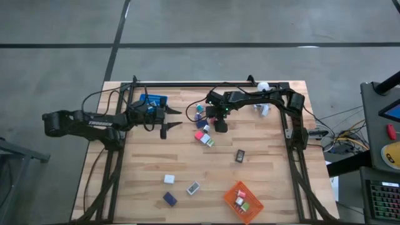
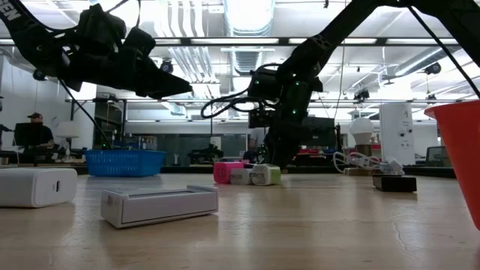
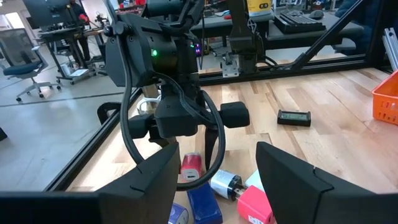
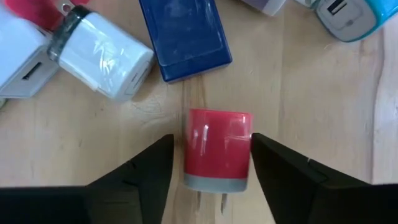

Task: Pick & Place Office items
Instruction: Put the pink and white charger adapter into the orange bin, then put the pink charger adapter into the orange bin

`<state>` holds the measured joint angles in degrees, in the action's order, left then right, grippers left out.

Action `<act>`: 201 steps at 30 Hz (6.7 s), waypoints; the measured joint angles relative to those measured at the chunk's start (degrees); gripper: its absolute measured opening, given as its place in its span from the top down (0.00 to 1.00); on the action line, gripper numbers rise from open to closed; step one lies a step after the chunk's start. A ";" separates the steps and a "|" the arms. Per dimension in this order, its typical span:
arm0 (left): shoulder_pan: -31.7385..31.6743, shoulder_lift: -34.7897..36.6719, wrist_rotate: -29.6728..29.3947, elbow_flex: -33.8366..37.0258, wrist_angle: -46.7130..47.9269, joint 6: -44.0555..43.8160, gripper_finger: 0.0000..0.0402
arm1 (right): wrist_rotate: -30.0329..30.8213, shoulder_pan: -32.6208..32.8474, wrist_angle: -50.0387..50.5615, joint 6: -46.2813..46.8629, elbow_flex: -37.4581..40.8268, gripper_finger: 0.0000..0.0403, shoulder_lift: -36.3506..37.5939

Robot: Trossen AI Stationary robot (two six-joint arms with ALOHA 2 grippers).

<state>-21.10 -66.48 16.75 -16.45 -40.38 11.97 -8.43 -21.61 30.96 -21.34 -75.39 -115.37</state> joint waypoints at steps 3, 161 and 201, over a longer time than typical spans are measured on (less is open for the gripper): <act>0.00 0.00 0.00 0.00 0.00 0.00 0.46 | 0.00 0.02 -0.02 0.13 0.14 0.56 0.00; -0.12 0.13 -0.09 1.79 -2.05 0.26 0.46 | 13.50 65.46 -10.41 67.65 17.92 0.31 17.38; 14.99 -0.30 -13.27 -6.75 25.35 -0.97 0.46 | 37.48 53.95 1.96 29.82 11.22 0.36 18.96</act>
<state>-6.12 -66.78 3.49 -23.20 -15.03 10.99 29.06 32.34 32.91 8.48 -64.17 -96.42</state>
